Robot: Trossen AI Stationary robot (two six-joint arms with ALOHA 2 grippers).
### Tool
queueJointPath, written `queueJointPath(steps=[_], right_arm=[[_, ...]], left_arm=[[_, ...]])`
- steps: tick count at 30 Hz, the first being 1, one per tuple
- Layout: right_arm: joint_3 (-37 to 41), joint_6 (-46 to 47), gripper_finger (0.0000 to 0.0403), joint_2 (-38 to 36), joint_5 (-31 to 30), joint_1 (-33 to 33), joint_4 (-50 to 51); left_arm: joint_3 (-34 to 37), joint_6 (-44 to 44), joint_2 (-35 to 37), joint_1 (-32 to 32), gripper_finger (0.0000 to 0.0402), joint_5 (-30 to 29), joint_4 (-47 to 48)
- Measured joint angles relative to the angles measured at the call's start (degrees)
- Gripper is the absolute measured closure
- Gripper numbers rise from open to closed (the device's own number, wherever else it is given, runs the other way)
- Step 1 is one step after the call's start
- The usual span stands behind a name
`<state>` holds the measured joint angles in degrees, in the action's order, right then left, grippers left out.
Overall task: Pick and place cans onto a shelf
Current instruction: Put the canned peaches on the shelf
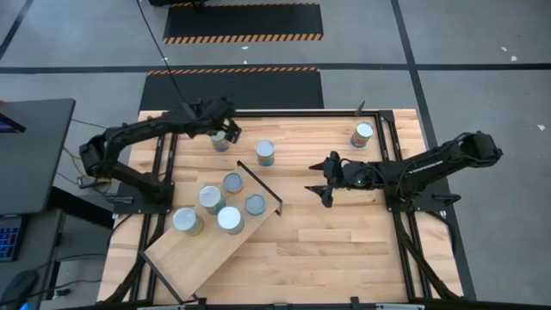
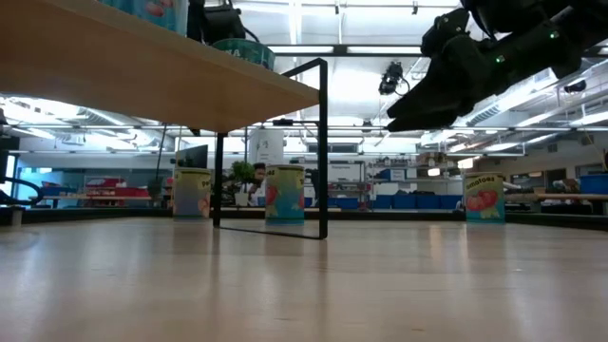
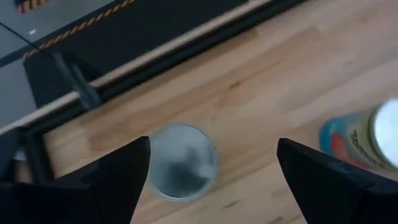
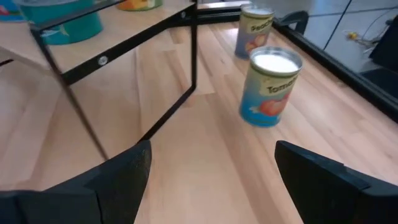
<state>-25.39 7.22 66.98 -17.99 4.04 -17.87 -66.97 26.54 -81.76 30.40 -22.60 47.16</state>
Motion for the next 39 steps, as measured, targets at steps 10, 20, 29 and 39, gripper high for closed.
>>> queueJointPath(steps=[10, 20, 29, 39], right_arm=[[-1.23, -9.32, 0.0054, -1.69, 6.11, -10.07, 1.37], [-13.56, -12.5, 0.0054, -5.37, 6.2, -22.01, 19.25], [-26.46, 4.13, 0.0054, -8.61, 12.11, -23.81, 34.72], [-28.0, 5.79, 0.0054, -7.21, 10.57, -24.37, 34.32]], left_arm=[[9.25, 8.94, -0.07, -3.35, 0.0044, -2.79, -7.42], [1.21, 16.13, 0.02, 0.79, 0.0044, 2.51, 0.34], [-1.15, 32.38, 0.0, 3.92, 0.0044, 3.59, 8.8], [0.13, 34.03, -0.07, 4.82, 0.0045, 6.97, -0.4]])
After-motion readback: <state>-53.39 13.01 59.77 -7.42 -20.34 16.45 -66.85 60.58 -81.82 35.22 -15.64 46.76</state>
